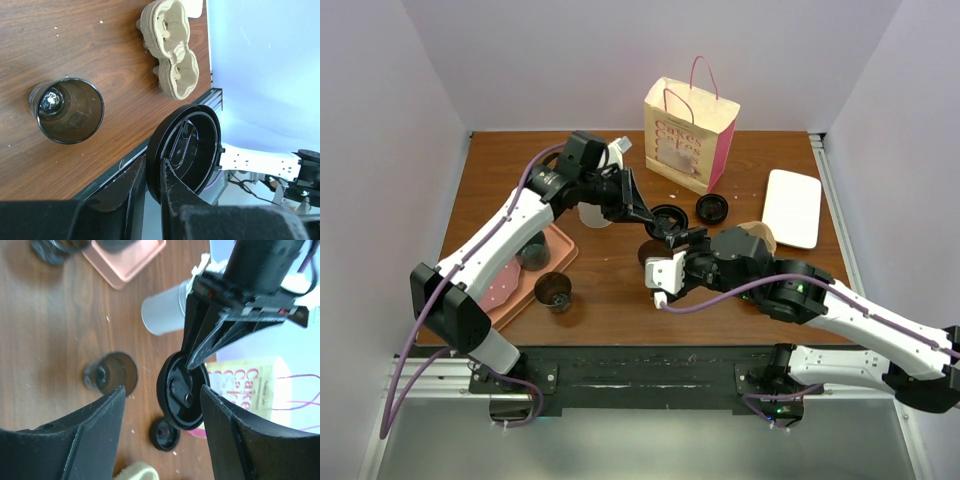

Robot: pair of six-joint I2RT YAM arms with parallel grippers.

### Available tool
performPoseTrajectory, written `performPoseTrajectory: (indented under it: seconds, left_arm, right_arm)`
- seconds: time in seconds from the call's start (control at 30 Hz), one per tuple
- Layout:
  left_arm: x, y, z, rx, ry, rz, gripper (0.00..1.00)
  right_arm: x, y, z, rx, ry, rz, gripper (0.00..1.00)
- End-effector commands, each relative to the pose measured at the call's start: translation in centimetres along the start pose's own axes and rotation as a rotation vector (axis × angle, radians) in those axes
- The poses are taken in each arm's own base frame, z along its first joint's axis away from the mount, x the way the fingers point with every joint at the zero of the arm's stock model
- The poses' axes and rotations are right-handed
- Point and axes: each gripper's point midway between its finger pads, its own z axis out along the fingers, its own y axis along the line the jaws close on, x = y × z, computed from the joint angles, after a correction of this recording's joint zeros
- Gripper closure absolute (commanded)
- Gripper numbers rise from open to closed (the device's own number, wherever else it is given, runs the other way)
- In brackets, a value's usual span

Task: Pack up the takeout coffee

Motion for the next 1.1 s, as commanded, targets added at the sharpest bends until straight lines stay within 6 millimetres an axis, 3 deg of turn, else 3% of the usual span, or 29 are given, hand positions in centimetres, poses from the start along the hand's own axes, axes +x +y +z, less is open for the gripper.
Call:
performPoseTrajectory:
  seconds: [0.0,0.33,0.5,0.67,0.83,0.9,0.97,1.07]
  left_arm:
    - [0.8,-2.1,-1.4,0.096,0.046,-0.046,0.9]
    - [2.0,-2.9,-2.5,0.144,0.065,-0.077,0.9]
    - [3.9,-3.0,-3.2,0.202,0.089,-0.154,0.9]
    - [3.8,-4.1,-4.2,0.254,0.052,-0.133,0.84]
    - [2.0,-5.4,-4.9,0.282,-0.021,-0.066,0.66]
    - [0.9,-5.8,-5.0,0.292,-0.056,-0.039,0.57]
    - [-0.7,-5.7,-5.4,0.296,-0.113,-0.022,0.54]
    - [-4.0,-5.4,-6.4,0.279,-0.256,0.052,0.47]
  right_arm:
    - [2.0,-0.6,0.1,0.057,0.101,-0.093,0.34]
    - [3.1,-2.4,2.0,0.195,0.178,-0.159,0.41]
    - [3.0,-2.6,2.6,0.21,0.18,-0.172,0.55]
    - [2.7,-2.5,2.3,0.206,0.161,-0.148,0.73]
    - [0.8,-1.8,1.8,0.151,0.067,-0.012,0.89]
    - [0.1,-1.7,1.5,0.132,0.044,0.052,0.9]
    - [-0.6,-1.1,1.5,0.108,0.018,0.156,0.9]
    - [-2.0,-0.3,1.6,0.064,-0.033,0.34,0.89]
